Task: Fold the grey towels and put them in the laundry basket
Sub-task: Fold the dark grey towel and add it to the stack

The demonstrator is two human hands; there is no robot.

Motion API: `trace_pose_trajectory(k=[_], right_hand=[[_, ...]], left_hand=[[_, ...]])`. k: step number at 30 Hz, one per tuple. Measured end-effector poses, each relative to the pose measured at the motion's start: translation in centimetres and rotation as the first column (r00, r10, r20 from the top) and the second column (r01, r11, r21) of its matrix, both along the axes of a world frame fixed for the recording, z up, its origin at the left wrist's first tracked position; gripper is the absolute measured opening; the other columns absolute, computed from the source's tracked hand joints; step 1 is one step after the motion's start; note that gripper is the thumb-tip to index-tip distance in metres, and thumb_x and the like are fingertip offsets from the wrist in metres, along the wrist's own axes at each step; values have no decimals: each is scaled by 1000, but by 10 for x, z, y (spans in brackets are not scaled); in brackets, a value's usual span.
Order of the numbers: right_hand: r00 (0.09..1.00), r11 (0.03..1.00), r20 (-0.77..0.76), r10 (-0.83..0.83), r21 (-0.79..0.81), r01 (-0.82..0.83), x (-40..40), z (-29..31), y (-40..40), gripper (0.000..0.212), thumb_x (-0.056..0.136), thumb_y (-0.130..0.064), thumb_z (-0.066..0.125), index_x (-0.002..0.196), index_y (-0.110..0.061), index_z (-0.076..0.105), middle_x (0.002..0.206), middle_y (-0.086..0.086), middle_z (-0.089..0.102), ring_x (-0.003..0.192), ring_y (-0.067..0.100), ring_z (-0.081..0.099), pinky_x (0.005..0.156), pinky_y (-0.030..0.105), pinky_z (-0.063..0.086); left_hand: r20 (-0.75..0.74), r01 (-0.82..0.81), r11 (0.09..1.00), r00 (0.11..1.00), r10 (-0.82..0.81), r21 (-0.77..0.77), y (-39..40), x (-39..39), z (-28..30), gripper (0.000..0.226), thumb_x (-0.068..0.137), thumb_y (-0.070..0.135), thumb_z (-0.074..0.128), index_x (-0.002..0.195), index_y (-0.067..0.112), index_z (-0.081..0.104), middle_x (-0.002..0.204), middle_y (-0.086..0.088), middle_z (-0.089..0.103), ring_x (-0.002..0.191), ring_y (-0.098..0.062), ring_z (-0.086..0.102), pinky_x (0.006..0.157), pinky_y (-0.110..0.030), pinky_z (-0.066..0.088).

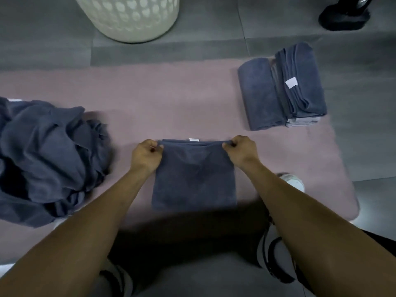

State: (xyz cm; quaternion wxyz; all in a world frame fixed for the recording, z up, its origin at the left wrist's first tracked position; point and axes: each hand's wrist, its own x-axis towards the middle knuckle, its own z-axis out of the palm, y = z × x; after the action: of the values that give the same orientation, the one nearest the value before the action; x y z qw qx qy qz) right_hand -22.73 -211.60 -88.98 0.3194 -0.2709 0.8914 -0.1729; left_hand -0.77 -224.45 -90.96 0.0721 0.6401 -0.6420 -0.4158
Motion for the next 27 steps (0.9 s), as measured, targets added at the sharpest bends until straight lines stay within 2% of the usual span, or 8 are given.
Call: trace_pose_trajectory(k=[6,12,15,17,19,21,25,27], right_hand=[[998,999,-62,27,29,-25,-6,-36,-3,35,98,-39,47,98,-9,64,100,12,67,90,32,62,82,41,54],[961,993,-268,76,104,-50,-3,-37,1,40,97,-43,47,107,-7,60,105,14,64,93,33,62,73,35,48],[867,968,-439,235,29,-248,10,-27,10,32,96,-31,49,117,-7,51,118,14,52,102,29,53,82,38,46],[761,867,-464,453,33,-497,26,-27,16,43,95,-30,48,134,-10,45,138,13,42,123,29,42,104,38,36],[597,685,-393,699,131,-716,39,-32,24,59,99,-35,40,151,-11,24,158,11,19,145,28,18,120,39,12],[524,583,-276,806,217,-783,44,-41,34,66,102,-43,27,154,-13,-2,162,5,-8,149,21,-7,119,36,-9],[652,688,-223,725,284,-668,32,-47,44,73,99,-54,19,152,-16,-15,160,1,-20,148,16,-17,120,37,-11],[707,743,-242,665,304,-596,36,-47,45,74,99,-54,20,153,-14,-12,161,5,-18,148,20,-16,119,39,-12]], left_hand=[[107,30,997,994,-22,-78,7,-3,-24,20,97,28,47,109,14,56,99,-13,67,93,-33,62,81,-33,47],[22,-56,977,998,62,-206,24,-9,-18,22,95,23,51,115,17,53,106,-6,61,98,-28,59,77,-27,40],[188,359,778,933,-306,-516,41,-5,-18,41,92,20,52,132,10,50,135,-16,48,122,-33,46,102,-41,40],[361,665,564,744,-563,-490,55,-6,-29,52,94,29,43,142,9,42,150,-17,35,137,-33,33,113,-47,29],[453,804,469,594,-665,-366,59,-7,-42,61,97,41,31,151,14,26,160,-12,19,145,-33,19,118,-51,19],[516,812,507,578,-632,-288,54,-5,-52,65,98,49,22,155,18,13,162,-9,8,149,-31,6,120,-51,8],[559,616,764,709,-431,-192,42,-5,-47,66,99,53,18,155,21,2,162,-9,-6,149,-34,-5,117,-50,-8],[565,609,762,716,-410,-219,52,-7,-41,68,99,51,20,155,16,2,162,-12,-6,148,-34,-6,117,-50,-9]])
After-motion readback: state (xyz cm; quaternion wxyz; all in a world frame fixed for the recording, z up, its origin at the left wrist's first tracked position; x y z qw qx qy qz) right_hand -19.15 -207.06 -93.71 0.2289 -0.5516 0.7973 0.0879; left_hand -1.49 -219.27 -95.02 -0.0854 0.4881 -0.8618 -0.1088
